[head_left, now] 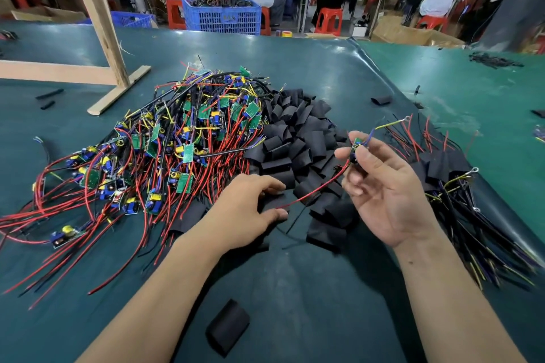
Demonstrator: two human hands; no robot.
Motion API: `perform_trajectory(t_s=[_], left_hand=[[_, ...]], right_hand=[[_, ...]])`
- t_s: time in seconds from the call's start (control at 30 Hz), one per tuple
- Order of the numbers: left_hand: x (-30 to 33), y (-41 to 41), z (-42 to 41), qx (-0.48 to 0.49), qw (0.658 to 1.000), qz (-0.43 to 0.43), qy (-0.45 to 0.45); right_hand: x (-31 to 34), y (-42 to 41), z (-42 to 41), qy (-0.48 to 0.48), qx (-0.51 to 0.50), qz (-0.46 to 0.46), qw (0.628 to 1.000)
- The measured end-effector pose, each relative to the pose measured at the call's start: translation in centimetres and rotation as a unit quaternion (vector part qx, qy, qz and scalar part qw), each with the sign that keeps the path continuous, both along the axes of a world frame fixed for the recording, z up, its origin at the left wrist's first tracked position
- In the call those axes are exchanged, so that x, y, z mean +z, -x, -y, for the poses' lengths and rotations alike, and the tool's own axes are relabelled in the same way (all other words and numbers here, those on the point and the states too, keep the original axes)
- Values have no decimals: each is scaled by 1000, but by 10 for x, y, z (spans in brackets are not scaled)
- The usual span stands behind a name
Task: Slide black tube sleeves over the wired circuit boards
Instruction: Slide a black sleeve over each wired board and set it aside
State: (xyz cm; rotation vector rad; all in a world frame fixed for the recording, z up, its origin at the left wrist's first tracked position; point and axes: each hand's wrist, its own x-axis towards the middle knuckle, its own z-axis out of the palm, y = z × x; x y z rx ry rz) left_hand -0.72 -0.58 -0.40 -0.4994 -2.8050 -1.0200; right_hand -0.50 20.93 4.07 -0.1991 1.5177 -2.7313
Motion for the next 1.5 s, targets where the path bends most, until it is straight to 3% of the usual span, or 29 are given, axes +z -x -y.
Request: perform_trajectory(t_s=[0.17,0.4,0.5,0.9,1.5], left_hand=[[3,-4,6,-15,993,-57,-100],[5,-7,1,-18,953,-130,-275],[8,-6,3,-12,941,-178,-288],[11,-5,3,-30,913,-211,-349],[14,-9,5,-72,915,-203,-341]], right_hand=[[6,-5,0,30,-29,-38,998],[14,-9,0,63,-55,-79,993],[14,-8,0,72,-85,-48,993],[11,-2,-2,65,-140,-20,988],[9,0,3,51,-158,-32,986]])
